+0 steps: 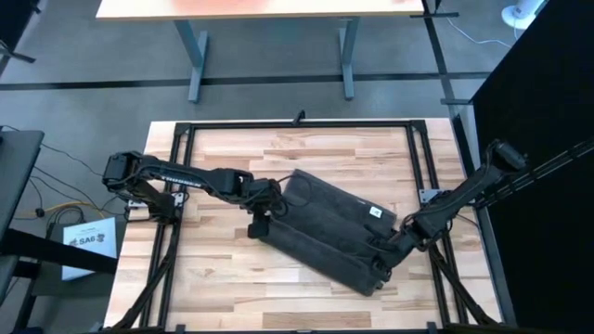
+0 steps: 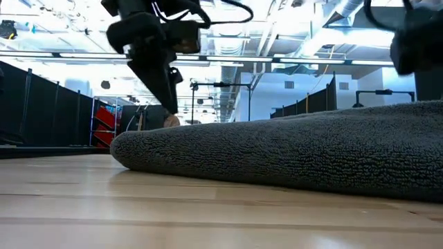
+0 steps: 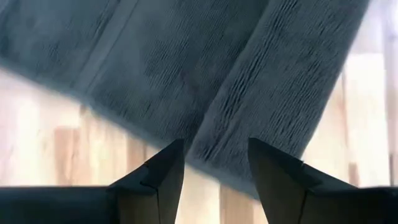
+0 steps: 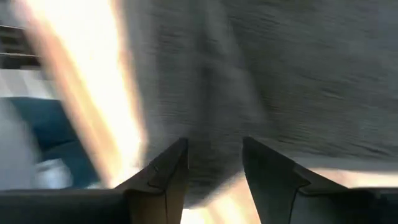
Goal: Roll towel
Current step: Roll the black towel
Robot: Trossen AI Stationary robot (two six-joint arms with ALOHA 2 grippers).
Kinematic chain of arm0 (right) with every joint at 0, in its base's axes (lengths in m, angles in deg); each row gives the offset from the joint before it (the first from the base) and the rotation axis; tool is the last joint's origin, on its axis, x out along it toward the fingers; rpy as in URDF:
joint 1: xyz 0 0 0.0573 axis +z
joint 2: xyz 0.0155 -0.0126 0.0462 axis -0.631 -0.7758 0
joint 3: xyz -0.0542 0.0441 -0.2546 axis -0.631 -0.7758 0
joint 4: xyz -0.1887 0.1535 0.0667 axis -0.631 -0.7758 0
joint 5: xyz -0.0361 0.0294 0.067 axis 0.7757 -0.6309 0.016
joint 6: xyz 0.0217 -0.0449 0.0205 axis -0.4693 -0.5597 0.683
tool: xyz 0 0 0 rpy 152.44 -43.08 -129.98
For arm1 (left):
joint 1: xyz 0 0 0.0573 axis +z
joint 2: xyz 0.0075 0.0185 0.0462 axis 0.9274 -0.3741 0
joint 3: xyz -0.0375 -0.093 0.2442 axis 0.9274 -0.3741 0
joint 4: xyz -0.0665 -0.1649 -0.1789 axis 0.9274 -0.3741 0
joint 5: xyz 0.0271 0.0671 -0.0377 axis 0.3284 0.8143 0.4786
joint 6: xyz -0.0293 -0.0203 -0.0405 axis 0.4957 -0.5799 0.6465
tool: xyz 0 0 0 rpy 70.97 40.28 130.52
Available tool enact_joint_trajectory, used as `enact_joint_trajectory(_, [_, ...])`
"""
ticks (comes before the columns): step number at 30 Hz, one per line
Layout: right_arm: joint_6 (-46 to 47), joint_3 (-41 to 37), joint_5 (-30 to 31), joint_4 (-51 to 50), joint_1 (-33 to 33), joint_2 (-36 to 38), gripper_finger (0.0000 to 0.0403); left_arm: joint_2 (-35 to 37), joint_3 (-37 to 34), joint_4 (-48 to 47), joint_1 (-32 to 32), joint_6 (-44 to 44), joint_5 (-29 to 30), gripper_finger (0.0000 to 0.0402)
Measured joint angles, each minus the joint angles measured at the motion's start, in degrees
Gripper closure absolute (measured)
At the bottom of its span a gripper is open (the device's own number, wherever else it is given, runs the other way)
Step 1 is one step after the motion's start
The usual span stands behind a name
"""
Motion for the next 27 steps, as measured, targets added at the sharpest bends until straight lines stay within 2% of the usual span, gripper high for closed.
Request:
enact_joint_trajectory(6, [-1.1,-0.5,-0.3,-1.4,-1.6,-1.1,0.0270,-0.8,0.0,-0.8,0.0,0.1,0.0,0.0240])
enact_joint_trajectory(10, [-0.7,-2.7,-4.8,6.8,-1.2,-1.7,0.0270,-0.8,0.0,0.3,0.0,0.2,0.0,0.0240])
enact_joint_trajectory(16, [0.0,-3.7,-11.4,16.9,1.4,-6.9,0.0270,-0.8,0.0,0.1,0.0,0.2,0.0,0.0240])
enact_joint_trajectory(20, [-1.9,-3.7,-13.3,23.3,2.7,-8.3,0.0270,-0.8,0.0,0.2,0.3,-0.4,0.0,0.0240])
enact_joint_trajectory(22, [-2.0,-3.7,-13.5,21.5,2.8,-7.9,0.0270,-0.8,0.0,0.2,0.4,-0.9,0.1,0.0240])
enact_joint_trajectory(27, [3.5,-3.8,-10.6,6.9,2.3,-4.1,0.0270,-0.8,0.0,0.3,0.6,-1.1,0.1,0.0240])
